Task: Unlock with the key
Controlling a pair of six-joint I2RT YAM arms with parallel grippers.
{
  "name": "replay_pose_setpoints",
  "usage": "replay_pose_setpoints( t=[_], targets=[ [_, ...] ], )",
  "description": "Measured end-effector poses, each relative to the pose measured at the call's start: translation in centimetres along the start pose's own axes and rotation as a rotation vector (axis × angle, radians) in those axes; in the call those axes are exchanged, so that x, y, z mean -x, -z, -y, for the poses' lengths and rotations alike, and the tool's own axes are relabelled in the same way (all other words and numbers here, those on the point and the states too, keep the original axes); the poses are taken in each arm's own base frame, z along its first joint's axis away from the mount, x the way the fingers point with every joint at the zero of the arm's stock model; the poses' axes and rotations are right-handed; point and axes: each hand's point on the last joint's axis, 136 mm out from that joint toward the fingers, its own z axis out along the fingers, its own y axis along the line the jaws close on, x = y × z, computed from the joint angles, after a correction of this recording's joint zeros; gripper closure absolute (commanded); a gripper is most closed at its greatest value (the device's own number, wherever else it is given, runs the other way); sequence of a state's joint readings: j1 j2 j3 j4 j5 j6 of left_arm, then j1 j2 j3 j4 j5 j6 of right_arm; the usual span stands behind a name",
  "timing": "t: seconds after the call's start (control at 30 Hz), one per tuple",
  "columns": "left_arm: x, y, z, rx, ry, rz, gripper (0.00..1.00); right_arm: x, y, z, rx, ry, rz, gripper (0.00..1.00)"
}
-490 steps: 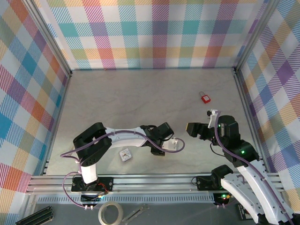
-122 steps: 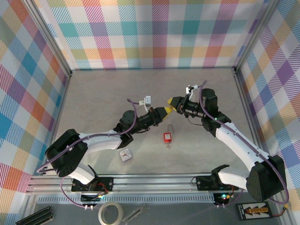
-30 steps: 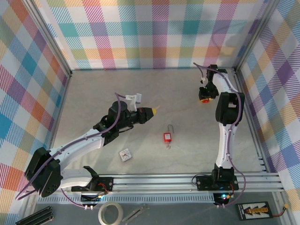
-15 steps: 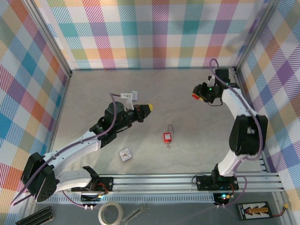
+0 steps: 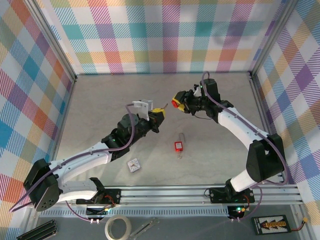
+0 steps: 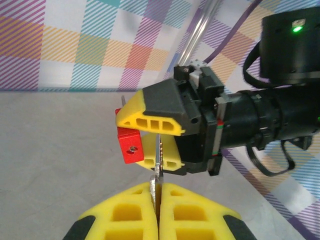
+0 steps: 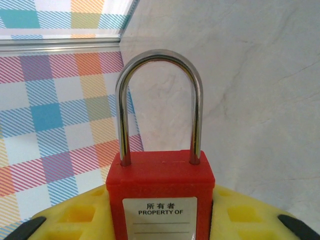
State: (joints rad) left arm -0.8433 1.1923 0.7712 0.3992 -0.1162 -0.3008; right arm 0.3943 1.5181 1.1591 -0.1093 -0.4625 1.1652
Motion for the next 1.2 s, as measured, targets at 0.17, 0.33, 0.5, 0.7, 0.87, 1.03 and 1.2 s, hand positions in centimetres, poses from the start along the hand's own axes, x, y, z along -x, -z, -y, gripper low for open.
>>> replay_pose_setpoints(
  t=[0.17, 0.33, 0.5, 0.7, 0.87, 1.03, 1.2],
  targets=[
    [-1.6, -0.9, -0.6, 0.019, -0.016, -0.040, 1.00, -0.1, 0.7, -1.1, 0.028, -0.015, 0.019, 0.83],
    [-2.7, -1.5, -1.0, 0.031, -0.019, -0.068, 1.00, -0.2, 0.7, -1.1, 0.028, -0.024, 0.028, 0.84],
    [-3.2, -1.8, -1.2, 0.036, -0.020, -0.079, 1.00, -0.7, 0.4, -1.0, 0.021, -0.022, 0.021, 0.84],
    [-3.9, -2.1, -1.3, 0.038, -0.015, -0.098, 1.00, -1.5, 0.1, -1.2, 0.023, -0.013, 0.004, 0.85],
    [-4.4, -2.3, -1.4, 0.044, -0.015, -0.110, 1.00, -1.9, -0.1, -1.0, 0.018, -0.013, -0.007, 0.85],
    [-4.4, -2.3, -1.5, 0.046, -0.013, -0.109, 1.00, -2.3, -0.3, -0.5, 0.011, -0.014, -0.016, 0.86],
    [-4.4, -2.3, -1.6, 0.052, -0.006, -0.106, 1.00, -2.8, -0.6, -0.2, 0.007, -0.013, -0.024, 0.86]
  ],
)
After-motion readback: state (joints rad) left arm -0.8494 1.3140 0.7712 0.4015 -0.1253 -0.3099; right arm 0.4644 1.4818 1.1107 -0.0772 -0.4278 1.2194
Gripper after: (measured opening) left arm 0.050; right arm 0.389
